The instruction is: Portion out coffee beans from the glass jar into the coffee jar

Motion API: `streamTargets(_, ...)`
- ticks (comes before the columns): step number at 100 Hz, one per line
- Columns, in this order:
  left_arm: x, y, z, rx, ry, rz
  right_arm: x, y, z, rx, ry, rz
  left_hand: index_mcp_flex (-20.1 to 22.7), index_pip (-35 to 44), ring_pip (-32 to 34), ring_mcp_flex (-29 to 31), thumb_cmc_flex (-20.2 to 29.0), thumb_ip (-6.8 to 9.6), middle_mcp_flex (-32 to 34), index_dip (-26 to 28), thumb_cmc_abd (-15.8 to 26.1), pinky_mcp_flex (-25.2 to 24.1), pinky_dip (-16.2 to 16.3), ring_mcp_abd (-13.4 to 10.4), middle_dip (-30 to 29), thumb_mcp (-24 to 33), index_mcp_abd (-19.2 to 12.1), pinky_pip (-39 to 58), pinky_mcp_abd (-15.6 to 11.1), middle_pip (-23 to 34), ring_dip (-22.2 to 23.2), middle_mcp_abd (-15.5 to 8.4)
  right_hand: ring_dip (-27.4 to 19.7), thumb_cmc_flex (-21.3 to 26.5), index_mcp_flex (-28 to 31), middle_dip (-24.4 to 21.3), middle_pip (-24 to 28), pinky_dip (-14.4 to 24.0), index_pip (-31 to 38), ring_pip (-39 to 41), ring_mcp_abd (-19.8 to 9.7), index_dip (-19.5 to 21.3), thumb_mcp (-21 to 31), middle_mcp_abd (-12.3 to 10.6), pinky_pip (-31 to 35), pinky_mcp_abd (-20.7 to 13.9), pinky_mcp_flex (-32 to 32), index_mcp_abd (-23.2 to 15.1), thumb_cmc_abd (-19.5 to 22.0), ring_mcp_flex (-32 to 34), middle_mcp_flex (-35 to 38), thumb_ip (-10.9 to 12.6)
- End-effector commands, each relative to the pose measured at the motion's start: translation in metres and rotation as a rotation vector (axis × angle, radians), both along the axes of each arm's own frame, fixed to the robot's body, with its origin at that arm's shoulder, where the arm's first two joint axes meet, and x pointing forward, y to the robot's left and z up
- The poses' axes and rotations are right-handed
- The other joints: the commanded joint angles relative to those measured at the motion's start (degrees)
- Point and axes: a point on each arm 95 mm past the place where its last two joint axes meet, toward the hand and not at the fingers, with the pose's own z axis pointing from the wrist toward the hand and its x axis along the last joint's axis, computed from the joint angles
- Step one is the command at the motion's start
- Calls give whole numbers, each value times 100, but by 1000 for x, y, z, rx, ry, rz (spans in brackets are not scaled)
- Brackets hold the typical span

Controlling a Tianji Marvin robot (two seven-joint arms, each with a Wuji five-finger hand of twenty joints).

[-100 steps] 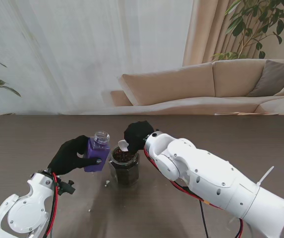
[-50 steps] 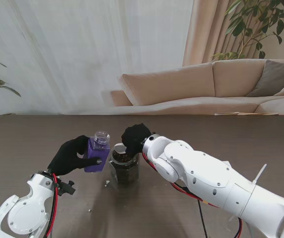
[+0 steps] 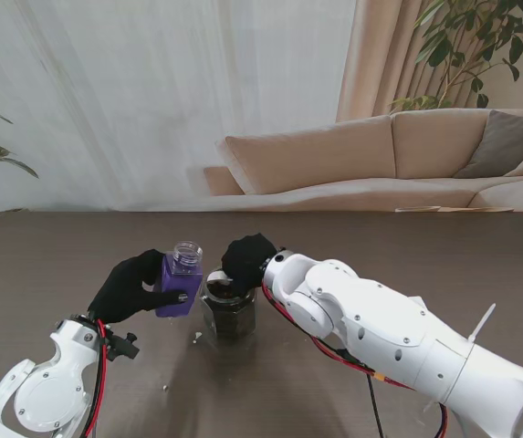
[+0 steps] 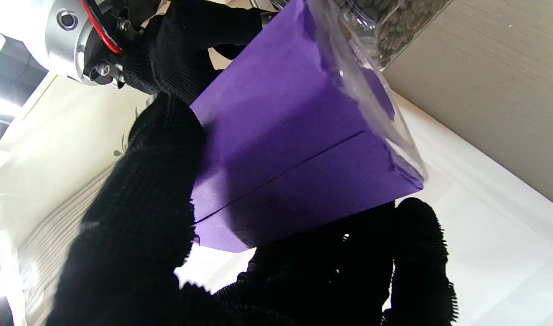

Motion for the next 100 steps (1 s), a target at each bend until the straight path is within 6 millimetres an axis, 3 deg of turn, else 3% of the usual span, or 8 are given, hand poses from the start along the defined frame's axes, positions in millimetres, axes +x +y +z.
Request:
streamTargets(1,-1,-3,0,0,9,-10,-4,2,1,2,33,-16,504,2261,-38,132,1117,401,454,368,760,-163,87,218,126,1940,-236,267,-335,415,41,-432,-16,0,-64,-46,54,92,37,27,-731,-2,18,224,-9,-143,-32,-96,81,69,34,-28)
streamTargets(53,-1,-2,0,-3,5,-10,-8,4,6,41,155,-75,508,2258,-38,131,1109,393,461,372,757,-164,91,217,119,1947,-236,269,-330,421,43,-433,-1,-33,-91,-54,62,112,47,73,-689,11,56,253,6,-75,-40,10,96,67,54,-28)
streamTargets(100,1,-3,-1,-3,14,-15,-2,-1,9,90,248,-145,494,2256,-38,117,1113,392,443,366,766,-166,93,209,120,1935,-243,270,-328,419,42,-434,185,51,216,-85,53,166,20,502,-553,29,89,434,231,180,258,461,253,61,422,126)
